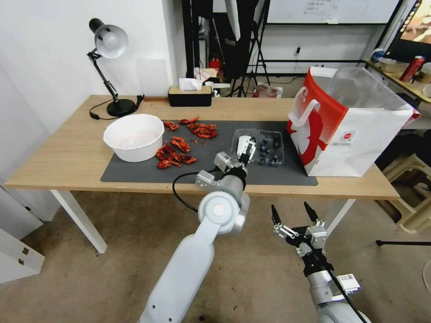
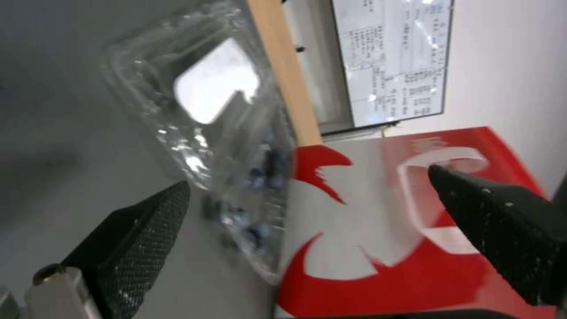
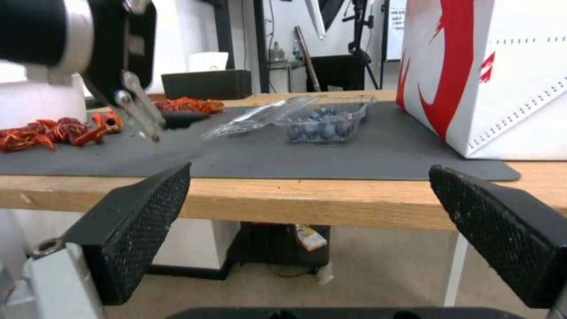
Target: Close the takeout container lid, then place the container into the takeout bag.
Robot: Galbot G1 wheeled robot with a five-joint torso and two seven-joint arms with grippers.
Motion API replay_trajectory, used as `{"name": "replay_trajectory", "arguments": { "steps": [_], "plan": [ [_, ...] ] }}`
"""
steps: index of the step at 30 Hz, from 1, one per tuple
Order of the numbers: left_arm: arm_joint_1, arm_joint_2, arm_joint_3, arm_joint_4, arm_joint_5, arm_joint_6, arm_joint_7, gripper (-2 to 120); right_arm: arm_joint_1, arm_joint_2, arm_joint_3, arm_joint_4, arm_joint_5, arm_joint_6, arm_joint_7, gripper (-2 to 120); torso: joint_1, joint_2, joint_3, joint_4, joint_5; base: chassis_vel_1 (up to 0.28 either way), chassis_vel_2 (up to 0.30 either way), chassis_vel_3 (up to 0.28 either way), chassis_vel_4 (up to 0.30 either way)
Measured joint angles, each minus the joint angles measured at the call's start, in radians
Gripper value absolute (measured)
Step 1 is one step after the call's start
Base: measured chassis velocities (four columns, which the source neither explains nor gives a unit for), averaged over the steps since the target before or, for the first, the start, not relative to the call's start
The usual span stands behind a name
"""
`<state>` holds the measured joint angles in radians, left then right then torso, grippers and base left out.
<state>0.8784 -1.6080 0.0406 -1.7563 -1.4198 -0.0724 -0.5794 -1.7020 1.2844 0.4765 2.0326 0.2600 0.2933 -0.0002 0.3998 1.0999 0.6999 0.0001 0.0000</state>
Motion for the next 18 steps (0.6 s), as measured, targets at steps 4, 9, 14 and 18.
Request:
{"name": "replay_trajectory", "arguments": {
  "steps": [4, 9, 14, 18],
  "plan": [
    [-0.020, 0.000, 0.002, 0.045, 0.013, 0.002, 0.000, 100, 0.000, -0.001, 0.003, -0.004, 0.000, 0.002, 0.000, 100, 0.000, 0.000, 0.000, 0.0000, 0.0000, 0.000, 0.000, 0.000, 0.000],
    [-0.044, 0.000, 0.009, 0.088, 0.031, 0.004, -0.014, 100, 0.000, 0.001, 0.004, -0.005, 0.000, 0.004, 0.000, 100, 0.000, 0.000, 0.000, -0.0001, 0.0000, 0.000, 0.000, 0.000, 0.000],
    [-0.063, 0.000, 0.019, 0.121, 0.040, 0.005, -0.017, 100, 0.001, 0.001, 0.007, -0.008, 0.000, 0.006, 0.000, 100, 0.000, 0.000, 0.000, -0.0001, 0.0000, 0.000, 0.000, 0.000, 0.000],
    [-0.074, -0.002, 0.021, 0.135, 0.042, 0.005, -0.016, 100, 0.000, 0.000, 0.008, -0.009, 0.001, 0.008, 0.000, 100, 0.000, 0.000, 0.000, -0.0001, -0.0001, 0.000, 0.000, 0.000, 0.000]
  ]
}}
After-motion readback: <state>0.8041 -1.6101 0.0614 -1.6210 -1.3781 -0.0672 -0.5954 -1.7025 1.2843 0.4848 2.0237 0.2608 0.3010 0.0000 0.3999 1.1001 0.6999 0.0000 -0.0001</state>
